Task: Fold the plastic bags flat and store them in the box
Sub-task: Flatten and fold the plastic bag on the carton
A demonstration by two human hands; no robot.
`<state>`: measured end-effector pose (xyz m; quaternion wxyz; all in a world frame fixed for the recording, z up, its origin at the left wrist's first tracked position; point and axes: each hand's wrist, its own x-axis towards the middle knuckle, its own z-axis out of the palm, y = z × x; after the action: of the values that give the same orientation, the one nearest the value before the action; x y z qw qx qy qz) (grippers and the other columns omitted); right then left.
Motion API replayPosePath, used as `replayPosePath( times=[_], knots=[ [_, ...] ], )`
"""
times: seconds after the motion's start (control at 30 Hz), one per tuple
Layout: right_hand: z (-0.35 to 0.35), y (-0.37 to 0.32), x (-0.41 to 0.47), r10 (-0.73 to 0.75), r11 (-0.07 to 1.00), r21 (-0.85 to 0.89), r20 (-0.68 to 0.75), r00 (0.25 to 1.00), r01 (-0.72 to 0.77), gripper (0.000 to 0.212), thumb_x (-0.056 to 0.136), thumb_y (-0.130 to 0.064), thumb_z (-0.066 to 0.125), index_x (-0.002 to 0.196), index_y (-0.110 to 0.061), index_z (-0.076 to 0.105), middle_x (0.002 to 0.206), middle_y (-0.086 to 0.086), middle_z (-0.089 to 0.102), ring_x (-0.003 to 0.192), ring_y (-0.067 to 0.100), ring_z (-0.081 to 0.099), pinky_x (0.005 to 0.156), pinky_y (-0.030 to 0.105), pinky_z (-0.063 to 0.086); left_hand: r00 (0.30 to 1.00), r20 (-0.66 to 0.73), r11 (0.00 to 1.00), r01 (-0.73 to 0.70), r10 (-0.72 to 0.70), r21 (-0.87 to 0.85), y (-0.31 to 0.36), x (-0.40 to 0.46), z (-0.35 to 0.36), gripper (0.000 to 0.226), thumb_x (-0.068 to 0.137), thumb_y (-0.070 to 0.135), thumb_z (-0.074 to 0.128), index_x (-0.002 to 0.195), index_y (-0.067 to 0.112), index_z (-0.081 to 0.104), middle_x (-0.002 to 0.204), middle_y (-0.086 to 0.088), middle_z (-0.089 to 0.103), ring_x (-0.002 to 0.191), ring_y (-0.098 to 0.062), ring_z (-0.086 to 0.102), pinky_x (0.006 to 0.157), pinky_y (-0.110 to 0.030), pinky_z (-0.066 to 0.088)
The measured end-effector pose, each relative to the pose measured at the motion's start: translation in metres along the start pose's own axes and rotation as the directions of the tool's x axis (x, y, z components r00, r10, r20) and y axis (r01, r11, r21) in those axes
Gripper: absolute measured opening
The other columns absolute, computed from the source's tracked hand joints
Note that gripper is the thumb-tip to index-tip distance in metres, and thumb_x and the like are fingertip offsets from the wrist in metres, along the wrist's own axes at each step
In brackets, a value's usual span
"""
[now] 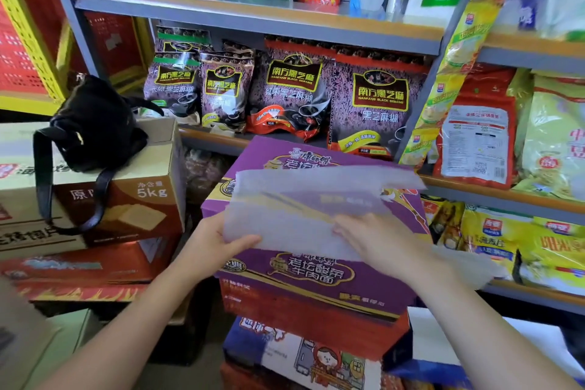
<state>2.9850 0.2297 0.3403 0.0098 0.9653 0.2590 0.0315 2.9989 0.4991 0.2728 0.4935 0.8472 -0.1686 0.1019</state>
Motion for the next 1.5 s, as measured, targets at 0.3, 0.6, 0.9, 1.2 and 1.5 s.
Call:
replayPosePath(
  times=[0.3,0.6,0.9,1.2,1.5],
  knots=[
    [-0.032,0.002,0.049,0.127,0.991,0.035,-0.039,0.991,-0.126,0.028,0.098,-0.037,0.036,0.083,-0.016,0.048,0.069,-0.003,0.052,0.083,0.028,0.057,0.057,0.035,0.035,0.984,-0.109,0.981,0.157,-0.144,0.115,-0.001,0.021,-0.004,0.033,0.093,0.024,0.052,0.061,0.021,0.045,0.053,0.002,0.047,0.051,-0.013,0.044,0.049,-0.021,0.03],
    [0.017,0.046,0.091,0.222,0.974,0.013,0.164,0.961,-0.227,0.022,0.095,-0.037,0.045,0.086,-0.017,0.05,0.113,0.006,0.048,0.108,0.025,0.048,0.084,0.038,0.042,0.983,-0.113,0.82,0.185,-0.147,0.541,0.006,0.066,0.013,0.046,0.088,0.027,0.055,0.131,0.018,0.041,0.104,-0.01,0.063,0.094,-0.031,0.06,0.068,-0.036,0.046],
    [0.035,0.06,0.1,0.167,0.979,-0.129,0.072,0.983,-0.157,0.028,0.099,-0.037,0.035,0.111,-0.013,0.042,0.117,0.01,0.058,0.102,0.033,0.059,0.065,0.036,0.037,0.93,0.368,0.672,-0.284,0.017,0.684,-0.006,0.132,0.032,0.068,0.079,0.042,0.016,0.13,0.012,0.049,0.132,-0.01,0.051,0.126,-0.03,0.043,0.104,-0.042,0.034],
    [0.028,0.097,0.147,0.152,0.979,0.121,0.085,0.985,-0.162,0.021,0.099,-0.034,0.037,0.1,-0.016,0.049,0.104,0.008,0.062,0.095,0.032,0.056,0.063,0.034,0.033,0.953,0.303,0.543,-0.239,-0.029,0.805,-0.012,0.174,0.043,0.037,0.097,0.04,0.034,0.112,0.011,0.052,0.119,-0.006,0.057,0.109,-0.027,0.049,0.085,-0.033,0.037],
    [0.042,0.1,0.181,0.18,0.94,0.285,0.043,0.983,-0.185,0.015,0.096,-0.024,0.04,0.086,-0.017,0.049,0.097,0.01,0.062,0.092,0.033,0.055,0.063,0.037,0.037,0.972,0.215,0.402,-0.233,0.09,0.885,-0.02,0.199,0.031,0.02,0.071,0.026,0.066,0.074,0.007,0.063,0.072,-0.012,0.064,0.067,-0.031,0.064,0.058,-0.034,0.051]
  ],
)
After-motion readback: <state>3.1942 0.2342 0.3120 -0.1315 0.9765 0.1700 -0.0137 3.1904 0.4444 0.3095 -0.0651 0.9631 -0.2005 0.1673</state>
